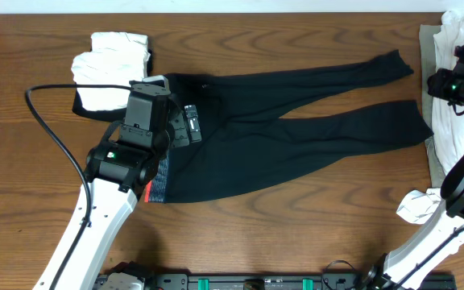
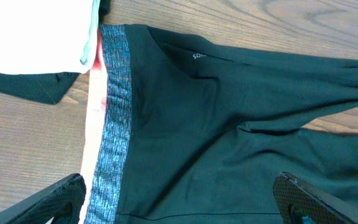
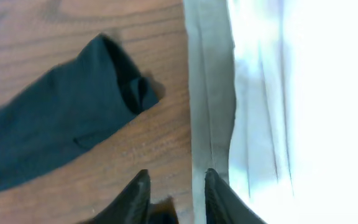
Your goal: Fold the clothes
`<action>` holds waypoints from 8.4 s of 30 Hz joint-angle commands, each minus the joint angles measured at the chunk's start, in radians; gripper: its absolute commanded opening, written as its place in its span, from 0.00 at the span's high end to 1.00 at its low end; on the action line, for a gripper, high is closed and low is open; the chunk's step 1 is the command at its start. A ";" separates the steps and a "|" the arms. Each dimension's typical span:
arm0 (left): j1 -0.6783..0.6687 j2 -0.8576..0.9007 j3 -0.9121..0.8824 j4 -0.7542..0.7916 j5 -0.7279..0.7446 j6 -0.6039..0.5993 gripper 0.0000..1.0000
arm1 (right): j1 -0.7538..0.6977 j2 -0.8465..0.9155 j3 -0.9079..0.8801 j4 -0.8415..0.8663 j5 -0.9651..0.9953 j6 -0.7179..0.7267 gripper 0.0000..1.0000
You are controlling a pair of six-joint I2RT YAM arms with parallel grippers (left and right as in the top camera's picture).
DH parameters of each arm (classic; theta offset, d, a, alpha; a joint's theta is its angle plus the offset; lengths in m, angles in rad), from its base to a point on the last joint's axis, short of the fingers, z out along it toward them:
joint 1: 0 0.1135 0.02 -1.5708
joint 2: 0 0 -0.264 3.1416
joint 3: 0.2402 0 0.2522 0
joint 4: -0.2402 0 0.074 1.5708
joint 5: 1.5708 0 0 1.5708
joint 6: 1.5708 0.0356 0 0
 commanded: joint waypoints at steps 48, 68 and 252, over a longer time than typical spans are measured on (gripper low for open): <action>0.005 -0.006 0.018 0.001 -0.014 0.017 0.02 | 0.113 -0.042 -0.005 -0.447 0.103 -0.063 0.95; 0.005 -0.006 0.018 0.001 -0.014 0.017 0.02 | 0.181 0.159 -0.005 -0.235 0.224 -0.063 0.99; 0.430 0.469 0.037 0.127 0.316 0.272 0.57 | 0.212 -0.357 -0.002 -0.540 0.222 0.034 0.01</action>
